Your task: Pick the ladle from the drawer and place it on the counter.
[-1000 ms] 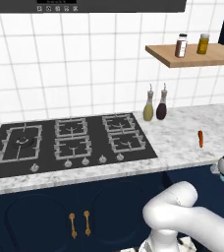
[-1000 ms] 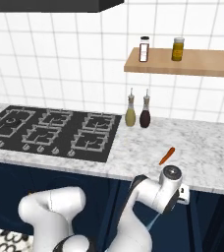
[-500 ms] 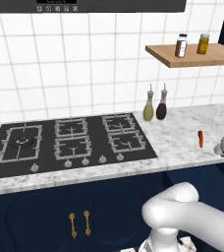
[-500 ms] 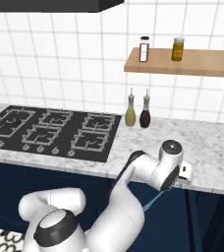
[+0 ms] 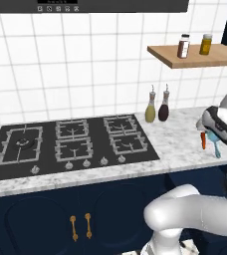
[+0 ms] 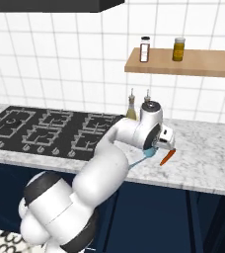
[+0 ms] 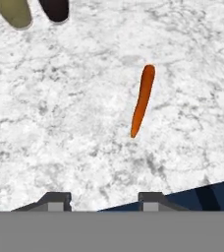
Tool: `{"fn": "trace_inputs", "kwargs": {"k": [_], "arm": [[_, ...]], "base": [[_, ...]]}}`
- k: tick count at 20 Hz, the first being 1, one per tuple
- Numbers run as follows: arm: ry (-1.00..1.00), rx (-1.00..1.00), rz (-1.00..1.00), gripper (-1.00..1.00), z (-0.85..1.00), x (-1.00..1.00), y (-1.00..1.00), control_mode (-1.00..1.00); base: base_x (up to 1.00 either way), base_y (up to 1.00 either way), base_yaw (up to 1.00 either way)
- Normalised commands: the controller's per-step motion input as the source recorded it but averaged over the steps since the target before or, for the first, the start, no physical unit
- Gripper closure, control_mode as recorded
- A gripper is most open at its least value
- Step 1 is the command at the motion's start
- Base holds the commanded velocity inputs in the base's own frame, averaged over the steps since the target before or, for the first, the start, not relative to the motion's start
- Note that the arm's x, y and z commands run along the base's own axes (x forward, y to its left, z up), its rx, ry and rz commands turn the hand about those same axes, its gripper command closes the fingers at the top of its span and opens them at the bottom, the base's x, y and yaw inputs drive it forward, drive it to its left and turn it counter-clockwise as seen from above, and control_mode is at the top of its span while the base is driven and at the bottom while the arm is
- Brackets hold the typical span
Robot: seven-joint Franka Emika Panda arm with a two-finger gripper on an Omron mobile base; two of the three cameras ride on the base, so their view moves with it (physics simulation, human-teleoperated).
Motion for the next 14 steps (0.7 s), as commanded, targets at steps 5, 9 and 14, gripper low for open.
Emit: {"fn": "trace_inputs", "kwargs": {"k": [5, 9, 14], "arm": [[-0.02, -0.01, -0.09, 1.0, -0.05, 0.65, 0.85, -1.0], [-0.04, 0.0, -0.03, 1.0, -0.46, 0.67, 0.33, -1.0], [-0.08, 0.0, 0.0, 1.0, -0.52, 0.75, -0.05, -1.0]], "base": [[0.0, 0.0, 0.0], [0.0, 0.0, 0.0], [0.0, 0.0, 0.0]]}}
